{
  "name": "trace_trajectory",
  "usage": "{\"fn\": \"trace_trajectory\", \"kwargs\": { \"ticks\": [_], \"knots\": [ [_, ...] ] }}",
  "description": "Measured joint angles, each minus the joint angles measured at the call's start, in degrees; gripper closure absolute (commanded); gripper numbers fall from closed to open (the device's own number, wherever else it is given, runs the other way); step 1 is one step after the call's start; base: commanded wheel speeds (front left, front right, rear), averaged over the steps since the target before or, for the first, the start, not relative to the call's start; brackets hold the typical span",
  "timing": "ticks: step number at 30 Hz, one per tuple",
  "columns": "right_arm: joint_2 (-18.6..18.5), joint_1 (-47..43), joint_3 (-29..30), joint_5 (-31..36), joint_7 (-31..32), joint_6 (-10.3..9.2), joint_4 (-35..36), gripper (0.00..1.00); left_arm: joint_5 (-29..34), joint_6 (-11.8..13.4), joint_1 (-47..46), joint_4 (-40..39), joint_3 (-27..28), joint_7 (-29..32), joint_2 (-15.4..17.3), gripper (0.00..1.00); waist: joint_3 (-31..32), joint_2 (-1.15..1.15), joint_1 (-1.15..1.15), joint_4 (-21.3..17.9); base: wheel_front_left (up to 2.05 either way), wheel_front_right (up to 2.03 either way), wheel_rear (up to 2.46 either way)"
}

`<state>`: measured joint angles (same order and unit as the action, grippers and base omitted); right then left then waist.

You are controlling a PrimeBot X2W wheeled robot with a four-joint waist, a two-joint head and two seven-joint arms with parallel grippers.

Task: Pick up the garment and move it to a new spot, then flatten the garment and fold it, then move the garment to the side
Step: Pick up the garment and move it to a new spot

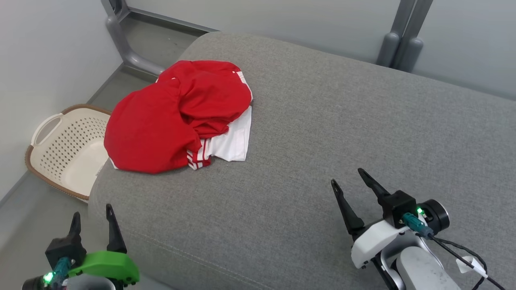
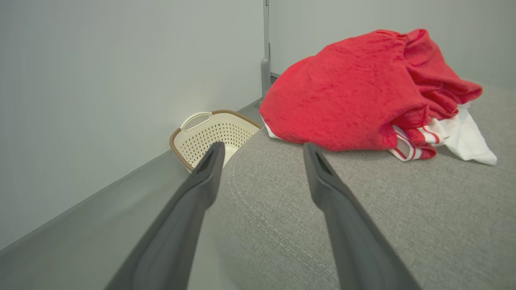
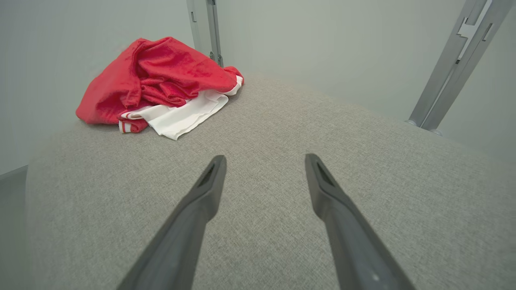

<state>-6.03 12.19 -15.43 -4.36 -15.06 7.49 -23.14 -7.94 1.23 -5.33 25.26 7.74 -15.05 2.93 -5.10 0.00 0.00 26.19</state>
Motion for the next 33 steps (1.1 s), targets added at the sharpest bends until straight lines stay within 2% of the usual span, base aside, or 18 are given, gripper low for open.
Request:
{"fn": "trace_trajectory", "kwargs": {
  "ticks": [8, 15, 24, 32, 33],
  "knots": [
    [-2.21, 2.11, -0.65, 0.09, 0.0, 0.0, 1.14, 0.0, -1.36, -4.36, -10.61, 4.82, 3.0, -0.08, 0.56, 0.0, -4.07, 0.0, 0.0, -3.04, 0.0, 0.0, 0.0],
    [-4.3, 4.65, -2.03, -0.13, 0.0, 0.0, 3.47, 0.0, -3.28, -7.79, -21.98, 11.66, 4.89, -0.08, 4.15, 0.0, -8.79, 0.0, 0.0, -6.46, 0.0, 0.0, 0.0],
    [-5.39, 7.37, -3.07, -0.59, 0.0, 0.0, 4.45, 0.0, -6.77, -8.55, -34.61, 25.3, 3.55, -0.09, 9.34, 0.0, -14.32, 0.0, 0.0, -12.41, 0.0, 0.0, 0.0],
    [-5.14, 8.56, -2.7, -0.6, 0.0, 0.0, 4.52, 0.0, -8.17, -8.59, -39.68, 37.0, 1.19, 1.42, 12.39, 0.0, -17.82, 0.0, 0.0, -17.36, 0.0, 0.0, 0.0],
    [-5.03, 8.72, -2.55, -0.6, 0.0, 0.0, 4.48, 0.0, -8.15, -8.44, -40.21, 38.24, 0.9, 1.45, 12.49, 0.2, -18.21, 0.0, 0.0, -17.94, 0.0, 0.0, 0.0]
  ]
}}
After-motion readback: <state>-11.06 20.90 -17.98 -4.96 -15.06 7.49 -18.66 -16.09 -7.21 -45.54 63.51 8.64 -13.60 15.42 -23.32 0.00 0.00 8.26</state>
